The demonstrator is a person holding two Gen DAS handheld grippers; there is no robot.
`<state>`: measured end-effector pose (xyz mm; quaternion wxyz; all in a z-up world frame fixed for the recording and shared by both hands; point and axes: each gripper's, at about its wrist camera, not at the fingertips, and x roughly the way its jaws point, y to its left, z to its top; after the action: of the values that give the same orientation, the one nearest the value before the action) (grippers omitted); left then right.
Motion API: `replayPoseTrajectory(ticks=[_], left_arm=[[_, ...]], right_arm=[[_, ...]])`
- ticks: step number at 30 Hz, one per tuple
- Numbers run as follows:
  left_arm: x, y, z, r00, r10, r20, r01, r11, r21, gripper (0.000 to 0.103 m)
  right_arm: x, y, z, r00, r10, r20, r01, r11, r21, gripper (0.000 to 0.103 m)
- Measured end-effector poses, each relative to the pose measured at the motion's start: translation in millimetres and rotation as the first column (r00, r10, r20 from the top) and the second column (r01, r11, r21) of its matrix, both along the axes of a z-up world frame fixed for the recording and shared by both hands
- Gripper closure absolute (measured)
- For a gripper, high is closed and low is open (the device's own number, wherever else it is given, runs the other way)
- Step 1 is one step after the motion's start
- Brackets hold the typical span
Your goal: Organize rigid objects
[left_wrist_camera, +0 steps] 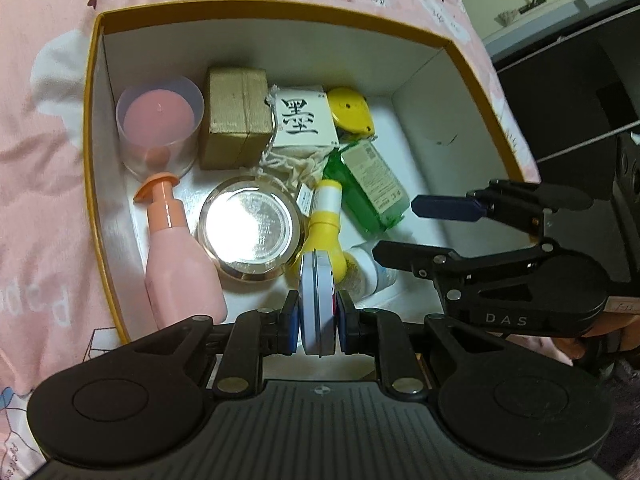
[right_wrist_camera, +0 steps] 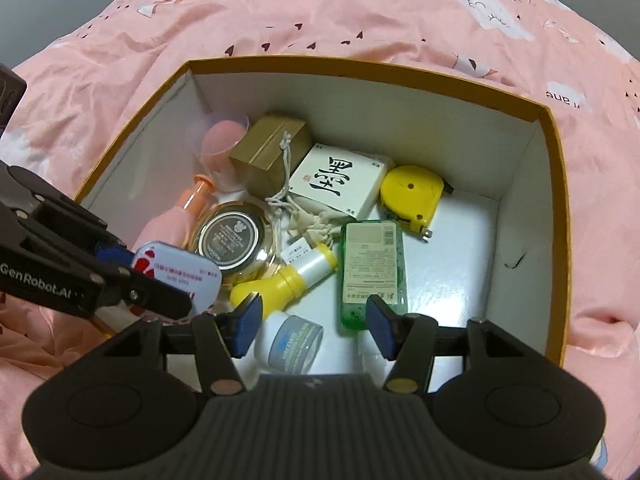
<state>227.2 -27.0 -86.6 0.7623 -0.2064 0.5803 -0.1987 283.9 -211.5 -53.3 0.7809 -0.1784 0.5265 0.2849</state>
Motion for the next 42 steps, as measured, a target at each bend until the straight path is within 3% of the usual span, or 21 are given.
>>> replayPoseTrajectory(ticks=[4, 15, 21, 25, 27, 32, 34, 35, 39, 42], left_arm=[[-3.2, -13.5, -1.2, 1.0, -0.017, 0.024, 0.015, 0.995, 0.094, 0.083], [-5.8, -14.3, -4.9, 0.999, 0.05, 0.018, -0.052, 0.993, 0.102, 0.081], [-11.5, -13.7, 0.8, 0.996, 0.08, 0.043, -0.084, 0.99, 0.113, 0.064], [-23.1, -14.0, 14.2, 0.988, 0.105, 0.115, -0.119, 0.985, 0.121, 0.045], [-30.2, -14.2, 24.0, 0.98, 0.113, 0.164, -0.135, 0.981, 0.136, 0.041], [-54.7, -15.1, 54.1, 0.926, 0.132, 0.353, -0.21, 0.959, 0.192, 0.038], [-65.7, -13.8, 64.6, 0.895, 0.155, 0.418, -0.255, 0.947, 0.195, 0.027], [-70.9, -13.9, 68.9, 0.879, 0.168, 0.447, -0.281, 0.938, 0.201, 0.027], [-96.5, -13.1, 87.3, 0.774, 0.209, 0.598, -0.401, 0.892, 0.207, 0.018], [-113.6, -13.3, 100.6, 0.691, 0.213, 0.691, -0.488, 0.843, 0.228, 0.013]], right_arm=[[-1.4, 0.0, -2.3, 1.0, 0.0, 0.0, 0.0, 1.0, 0.023, 0.046], [-6.3, 6.1, -5.5, 1.0, -0.006, 0.019, 0.006, 1.0, 0.002, 0.042], [-9.9, 3.8, 0.2, 0.999, -0.019, 0.042, 0.019, 1.0, -0.008, 0.039], [-14.0, 0.6, 8.3, 0.996, -0.038, 0.081, 0.039, 0.999, -0.012, 0.038], [-16.3, -2.0, 14.9, 0.992, -0.06, 0.115, 0.06, 0.998, -0.003, 0.029], [-28.8, -6.3, 35.7, 0.977, -0.121, 0.177, 0.108, 0.991, 0.083, 0.024], [-35.8, -7.0, 45.5, 0.967, -0.141, 0.211, 0.12, 0.987, 0.111, 0.021], [-40.2, -6.9, 50.6, 0.96, -0.148, 0.236, 0.122, 0.985, 0.122, 0.02], [-66.0, -7.1, 71.5, 0.91, -0.186, 0.372, 0.123, 0.975, 0.185, 0.014], [-87.6, -8.8, 80.4, 0.86, -0.235, 0.452, 0.137, 0.962, 0.238, 0.008]])
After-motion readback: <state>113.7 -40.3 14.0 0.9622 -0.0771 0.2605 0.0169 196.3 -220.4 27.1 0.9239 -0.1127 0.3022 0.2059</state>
